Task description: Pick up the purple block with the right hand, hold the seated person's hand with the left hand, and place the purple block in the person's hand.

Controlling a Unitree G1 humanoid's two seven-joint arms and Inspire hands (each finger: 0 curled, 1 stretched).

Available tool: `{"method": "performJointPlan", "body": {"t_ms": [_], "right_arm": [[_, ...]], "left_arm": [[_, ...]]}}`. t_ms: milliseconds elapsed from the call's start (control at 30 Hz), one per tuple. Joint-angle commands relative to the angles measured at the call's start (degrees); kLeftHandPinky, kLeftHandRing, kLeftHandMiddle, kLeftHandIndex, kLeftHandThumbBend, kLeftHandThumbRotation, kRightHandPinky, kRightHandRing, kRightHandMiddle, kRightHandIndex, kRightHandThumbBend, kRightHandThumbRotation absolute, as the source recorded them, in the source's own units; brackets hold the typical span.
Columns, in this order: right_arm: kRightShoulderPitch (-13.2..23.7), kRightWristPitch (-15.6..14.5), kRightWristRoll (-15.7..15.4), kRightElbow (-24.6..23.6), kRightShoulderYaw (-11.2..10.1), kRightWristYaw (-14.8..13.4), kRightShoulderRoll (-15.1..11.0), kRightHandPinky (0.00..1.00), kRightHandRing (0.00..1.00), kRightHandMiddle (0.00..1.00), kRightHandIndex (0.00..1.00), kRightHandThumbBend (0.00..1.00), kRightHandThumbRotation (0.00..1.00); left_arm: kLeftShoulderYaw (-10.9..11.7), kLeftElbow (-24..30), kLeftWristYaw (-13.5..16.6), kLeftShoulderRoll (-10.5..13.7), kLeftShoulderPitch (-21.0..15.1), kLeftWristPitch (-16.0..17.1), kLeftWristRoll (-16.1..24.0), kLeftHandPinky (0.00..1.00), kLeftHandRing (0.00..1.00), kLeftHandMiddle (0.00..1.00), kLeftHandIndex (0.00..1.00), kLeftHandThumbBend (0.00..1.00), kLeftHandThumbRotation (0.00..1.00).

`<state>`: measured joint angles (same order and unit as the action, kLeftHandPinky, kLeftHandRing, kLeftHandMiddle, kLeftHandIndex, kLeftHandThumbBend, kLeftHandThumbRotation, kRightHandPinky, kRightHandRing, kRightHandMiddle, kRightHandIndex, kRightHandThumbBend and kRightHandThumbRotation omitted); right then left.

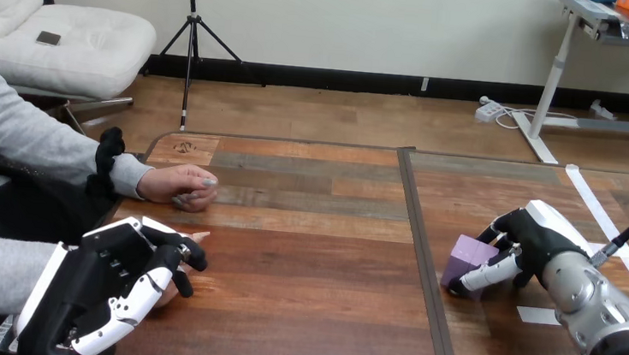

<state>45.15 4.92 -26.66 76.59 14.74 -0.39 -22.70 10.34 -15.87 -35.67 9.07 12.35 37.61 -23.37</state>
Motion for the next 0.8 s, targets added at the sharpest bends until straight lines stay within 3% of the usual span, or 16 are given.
{"method": "performJointPlan", "body": {"t_ms": [0, 267, 767], "right_arm": [[1.10, 1.90, 0.70, -1.18, -0.64, -2.07, 0.26, 0.36, 0.43, 0.47, 0.47, 0.85, 0.00], [1.02, 2.70, 0.59, -1.24, -0.55, -2.92, 0.18, 0.36, 0.43, 0.47, 0.45, 0.81, 0.00], [1.23, 3.23, 0.19, -1.29, -0.18, -3.45, 0.02, 0.35, 0.42, 0.47, 0.46, 0.82, 0.00]], "left_arm": [[0.20, 2.55, 0.28, 0.72, -2.96, 0.92, 0.43, 0.36, 0.53, 0.54, 0.44, 0.01, 0.00], [-0.36, 4.13, 0.34, 0.85, -2.20, -1.52, -0.37, 0.35, 0.53, 0.54, 0.44, 0.00, 0.00], [-0.13, 5.10, 0.42, 0.72, -1.88, -2.52, -0.46, 0.34, 0.54, 0.54, 0.44, 0.00, 0.00]]}}
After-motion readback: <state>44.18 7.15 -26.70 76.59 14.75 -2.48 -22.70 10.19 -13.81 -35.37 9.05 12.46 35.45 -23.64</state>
